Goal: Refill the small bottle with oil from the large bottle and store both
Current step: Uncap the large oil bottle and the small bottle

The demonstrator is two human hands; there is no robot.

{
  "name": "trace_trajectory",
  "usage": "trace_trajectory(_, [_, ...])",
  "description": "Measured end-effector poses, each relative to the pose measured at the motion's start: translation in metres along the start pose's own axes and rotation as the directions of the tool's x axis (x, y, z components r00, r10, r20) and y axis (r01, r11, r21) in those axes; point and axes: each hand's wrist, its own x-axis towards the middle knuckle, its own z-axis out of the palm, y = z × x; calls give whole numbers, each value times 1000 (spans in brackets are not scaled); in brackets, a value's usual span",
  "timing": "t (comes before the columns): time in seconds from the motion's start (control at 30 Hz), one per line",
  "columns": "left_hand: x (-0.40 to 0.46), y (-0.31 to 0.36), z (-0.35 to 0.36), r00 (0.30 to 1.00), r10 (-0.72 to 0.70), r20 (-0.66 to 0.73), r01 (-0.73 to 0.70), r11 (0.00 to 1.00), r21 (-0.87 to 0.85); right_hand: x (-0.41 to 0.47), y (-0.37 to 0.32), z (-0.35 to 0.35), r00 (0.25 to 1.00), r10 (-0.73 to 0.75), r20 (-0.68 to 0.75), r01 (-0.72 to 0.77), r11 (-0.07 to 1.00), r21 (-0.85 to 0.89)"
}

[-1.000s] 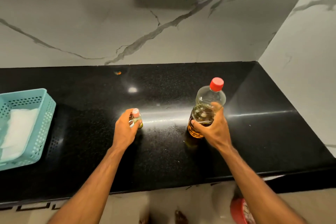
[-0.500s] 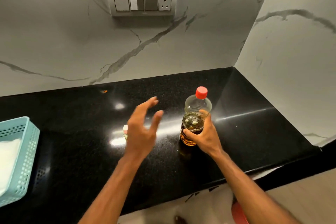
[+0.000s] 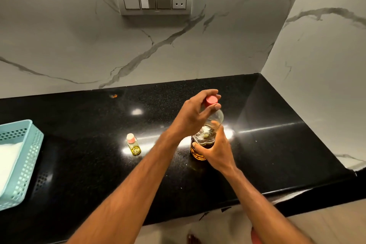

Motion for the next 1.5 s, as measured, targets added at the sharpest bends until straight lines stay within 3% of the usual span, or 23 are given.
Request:
trace_trajectory(0.1, [0,-2,-11,996,-23,84,24,1000,-14,0,2,2,1000,-18,2,18,1000,-18])
trace_trajectory(0.2, [0,0,-13,998,-30,52,30,1000,-8,1,3,3,1000,-23,7,23,1000,-17])
trace_trajectory(0.37, [-6,2,4,980,-36,-194,45,998,47,1,4,3,1000,-15,6,15,1000,-13])
trace_trajectory(0.5, [-14,1,22,892,-15,-452,30,999,25,0,3,4,1000,2,13,-2,1000,-3])
trace_trajectory(0.57, [-15,2,22,904,-30,-427,13,999,-42,0,4,4,1000,4,9,-4,1000,-5])
trace_trajectory(0.7, [-9,4,17,967,-75,-243,39,988,-147,-1,5,4,1000,-10,-5,10,1000,-19])
trace_trajectory(0.93, [-9,0,20,873,53,-485,-41,999,36,-1,4,4,1000,11,3,-11,1000,-17])
trace_trajectory(1.0, [-8,1,23,857,24,-515,-10,1000,29,-1,4,5,1000,15,7,-15,1000,-14])
trace_trajectory(1.2, [-15,-2,17,965,-93,-244,64,990,-127,-1,3,4,1000,14,0,-14,1000,-21])
trace_trajectory(1.4, [-13,-3,12,932,-42,-361,33,999,-33,-1,3,3,999,31,12,-31,999,-30])
trace_trajectory(1.5, [-11,0,14,940,-99,-325,82,994,-67,-2,3,3,999,32,15,-32,999,-35])
